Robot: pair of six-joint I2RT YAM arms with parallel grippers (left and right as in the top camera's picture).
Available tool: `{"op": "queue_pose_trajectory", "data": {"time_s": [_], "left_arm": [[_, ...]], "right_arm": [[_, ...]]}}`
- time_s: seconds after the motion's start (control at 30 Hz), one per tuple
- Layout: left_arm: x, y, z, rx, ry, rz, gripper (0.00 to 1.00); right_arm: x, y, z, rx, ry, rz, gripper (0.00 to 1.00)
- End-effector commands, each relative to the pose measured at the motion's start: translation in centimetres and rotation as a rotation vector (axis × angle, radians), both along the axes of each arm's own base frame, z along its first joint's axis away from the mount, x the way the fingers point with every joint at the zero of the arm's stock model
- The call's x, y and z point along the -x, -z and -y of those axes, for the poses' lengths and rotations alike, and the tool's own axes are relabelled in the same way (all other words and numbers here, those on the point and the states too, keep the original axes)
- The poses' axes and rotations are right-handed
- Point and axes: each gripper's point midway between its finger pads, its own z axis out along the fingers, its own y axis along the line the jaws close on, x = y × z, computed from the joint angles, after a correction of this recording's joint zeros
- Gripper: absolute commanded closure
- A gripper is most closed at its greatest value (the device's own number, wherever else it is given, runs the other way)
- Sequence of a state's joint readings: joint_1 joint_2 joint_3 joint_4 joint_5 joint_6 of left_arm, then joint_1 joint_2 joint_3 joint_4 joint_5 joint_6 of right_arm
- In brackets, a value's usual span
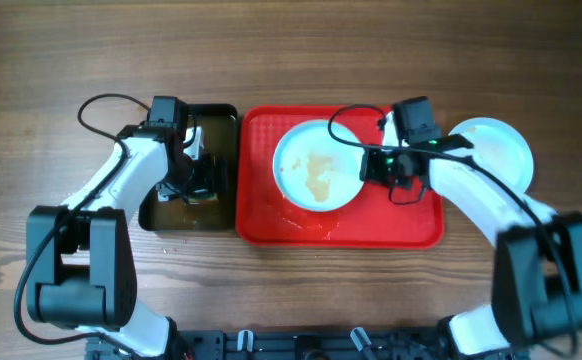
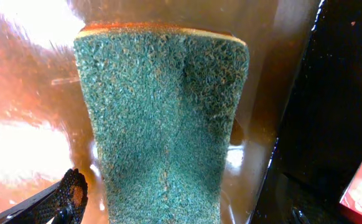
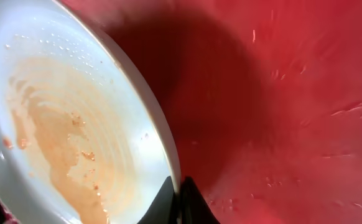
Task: Clean dirty plates on tray and stack at the side
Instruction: 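Lift the wiped plate with the right gripper and carry it right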
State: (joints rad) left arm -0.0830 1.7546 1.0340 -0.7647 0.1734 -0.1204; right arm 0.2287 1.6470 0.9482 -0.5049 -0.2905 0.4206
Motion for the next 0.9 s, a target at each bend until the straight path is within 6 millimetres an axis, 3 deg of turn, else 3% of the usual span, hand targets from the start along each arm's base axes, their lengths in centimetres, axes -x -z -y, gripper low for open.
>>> {"op": "queue_pose_trajectory", "data": {"time_s": [0.0, 0.03, 0.13, 0.23, 0.3, 0.37, 0.47, 0.6, 0.73, 0.87], "left_arm": [[-1.0, -1.1, 0.4, 0.02, 0.003, 0.047, 0.0], [-1.2, -1.1, 0.4, 0.021, 0.003, 0.052, 0.0], [-1.2, -1.2, 0.4, 0.021, 0.003, 0.053, 0.0], [-1.3, -1.2, 0.4, 0.021, 0.003, 0.057, 0.0], [-1.3, -1.2, 0.4, 0.021, 0.003, 0.057, 0.0], [-1.3, -1.2, 0.4, 0.021, 0.003, 0.057, 0.0], [-1.3, -1.2, 0.4, 0.021, 0.003, 0.057, 0.0], [-1.3, -1.2, 0.4, 0.021, 0.003, 0.057, 0.0], [-1.3, -1.2, 0.4, 0.021, 0.003, 0.057, 0.0], [-1.3, -1.2, 0.4, 0.021, 0.003, 0.058, 0.0]], "right_arm": [[-1.4, -4.8, 3.5, 0.18, 0.067, 0.191, 0.96], [-1.4, -5.8, 4.5, 0.236, 0.07, 0.231, 0.96], [-0.8, -6.6, 6.5, 0.356, 0.082, 0.236, 0.96], [-0.8, -8.8, 6.0, 0.523, -0.069, 0.28, 0.96], [-1.1, -10.7, 6.3, 0.656, -0.077, 0.324, 0.96], [-1.5, -12.0, 5.5, 0.738, -0.078, 0.396, 0.96], [-2.1, -13.9, 2.2, 0.837, -0.199, 0.533, 0.96], [-1.8, -15.9, -3.3, 0.969, -0.531, 0.704, 0.96], [-0.9, -16.8, -6.8, 1.075, -0.802, 0.798, 0.96], [-1.9, -19.5, -6.2, 1.231, -0.754, 0.859, 0.95]]}}
